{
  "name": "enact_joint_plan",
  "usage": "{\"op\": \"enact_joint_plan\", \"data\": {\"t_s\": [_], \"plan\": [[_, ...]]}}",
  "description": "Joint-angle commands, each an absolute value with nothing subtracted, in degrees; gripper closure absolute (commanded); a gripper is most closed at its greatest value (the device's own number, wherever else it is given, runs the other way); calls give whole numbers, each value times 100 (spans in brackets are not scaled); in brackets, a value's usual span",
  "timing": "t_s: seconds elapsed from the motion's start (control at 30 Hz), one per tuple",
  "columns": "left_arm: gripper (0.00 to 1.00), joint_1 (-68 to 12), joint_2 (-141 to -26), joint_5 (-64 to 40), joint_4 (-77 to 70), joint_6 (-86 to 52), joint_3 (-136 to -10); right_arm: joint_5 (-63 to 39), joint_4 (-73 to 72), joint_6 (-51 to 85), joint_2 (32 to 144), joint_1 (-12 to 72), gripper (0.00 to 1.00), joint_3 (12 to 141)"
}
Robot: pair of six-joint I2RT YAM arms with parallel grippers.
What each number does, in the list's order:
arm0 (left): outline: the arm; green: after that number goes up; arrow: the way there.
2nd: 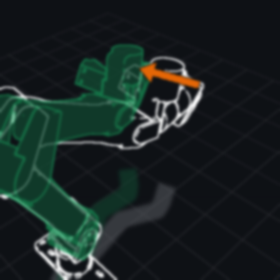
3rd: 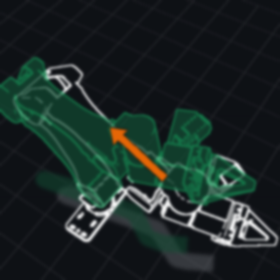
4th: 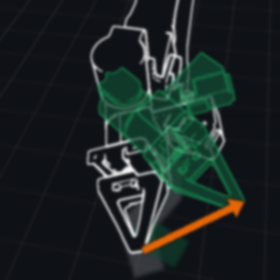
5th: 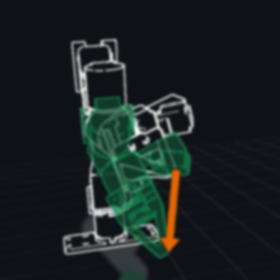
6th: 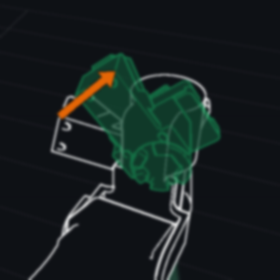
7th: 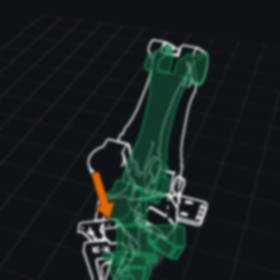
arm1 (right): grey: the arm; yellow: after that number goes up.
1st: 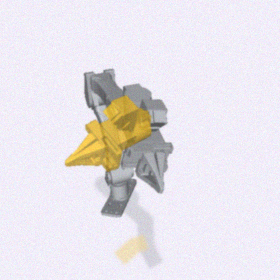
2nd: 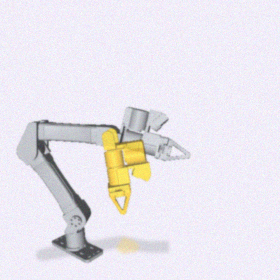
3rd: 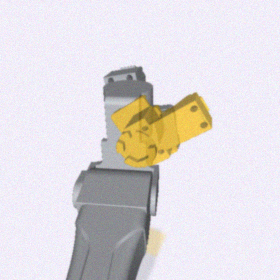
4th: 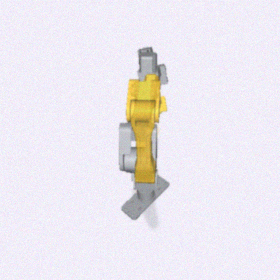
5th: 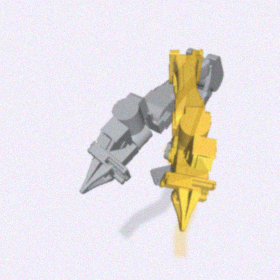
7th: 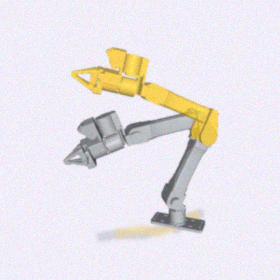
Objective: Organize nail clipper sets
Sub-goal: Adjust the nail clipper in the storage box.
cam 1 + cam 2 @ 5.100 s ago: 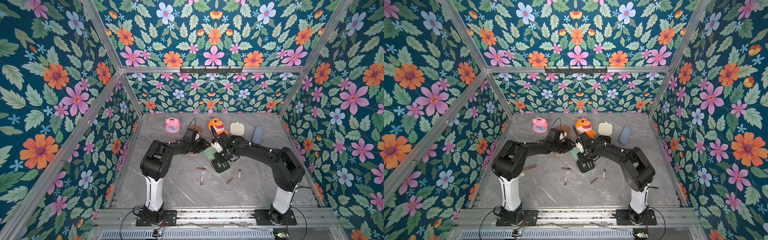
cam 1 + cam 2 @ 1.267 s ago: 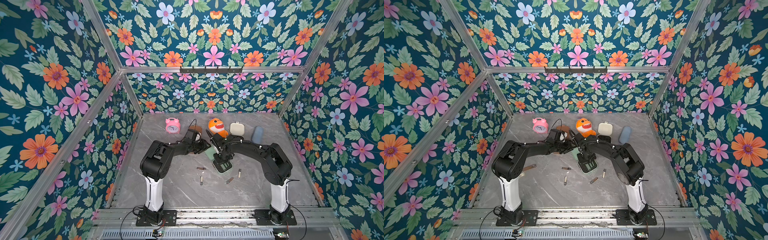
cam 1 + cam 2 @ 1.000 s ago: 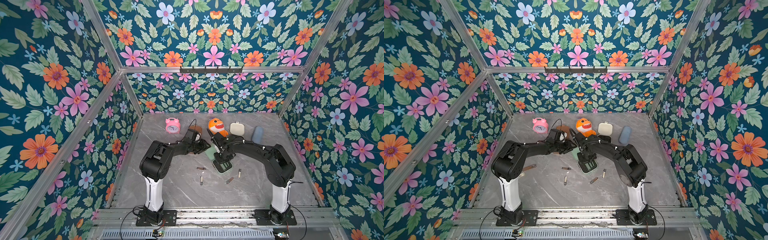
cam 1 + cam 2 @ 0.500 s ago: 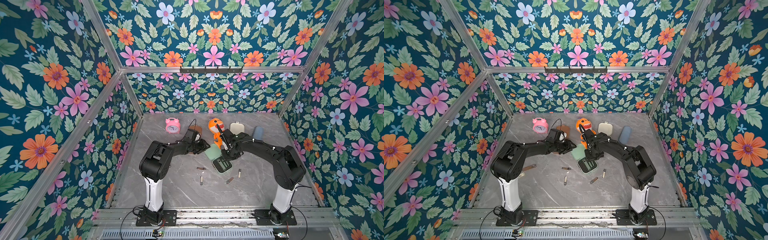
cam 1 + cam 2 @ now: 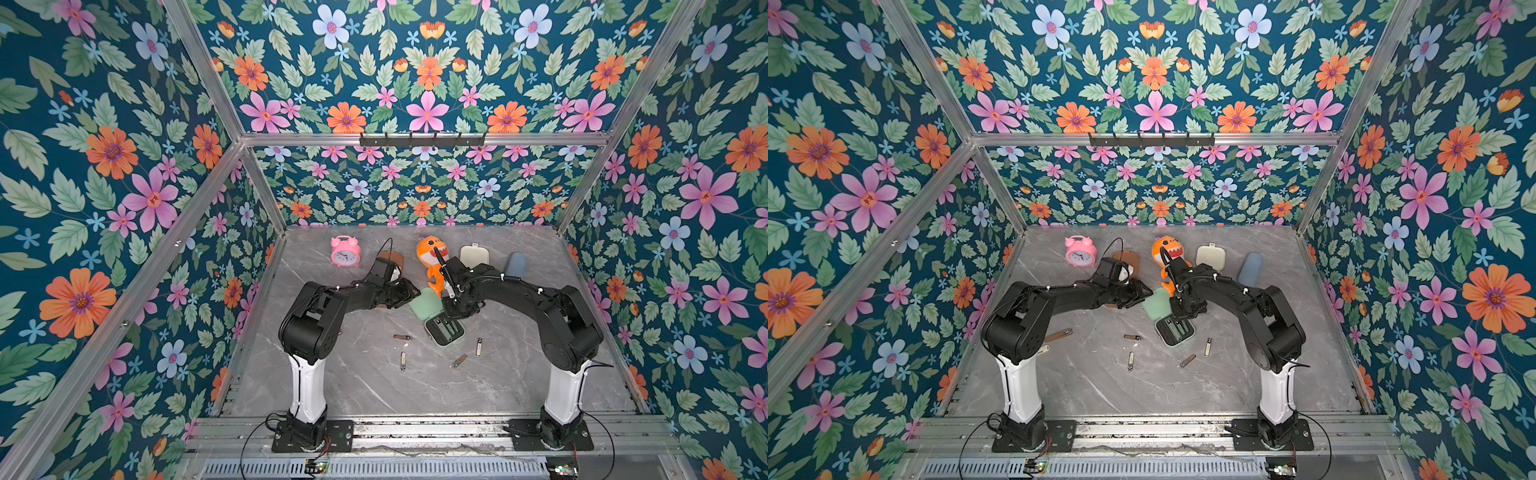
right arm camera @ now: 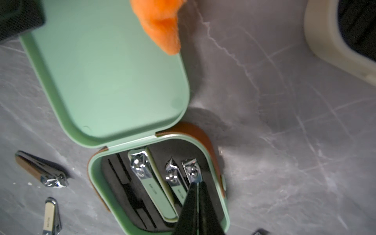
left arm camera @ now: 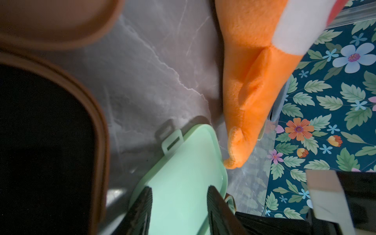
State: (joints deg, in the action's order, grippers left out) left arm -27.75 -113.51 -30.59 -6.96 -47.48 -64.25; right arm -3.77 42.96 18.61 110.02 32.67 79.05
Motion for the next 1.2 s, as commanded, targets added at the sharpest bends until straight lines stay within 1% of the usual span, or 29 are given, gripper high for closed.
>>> {"op": "enact_joint_plan", "data": {"t_s": [0.0,0.83,1.17], "plan": [[52,-2769,-11390,-2901,-413,-4674,-6442,-418,4307,1772,11043,3270,93,7946],[52,-2769,-11453,-2925,-431,-4670,-6443,-628,4178,1814,11394,3294,96,7746],[52,-2773,-11408,-2941,-415,-4654,-6477,-459,4106,1949,11574,3392,97,7570]]}}
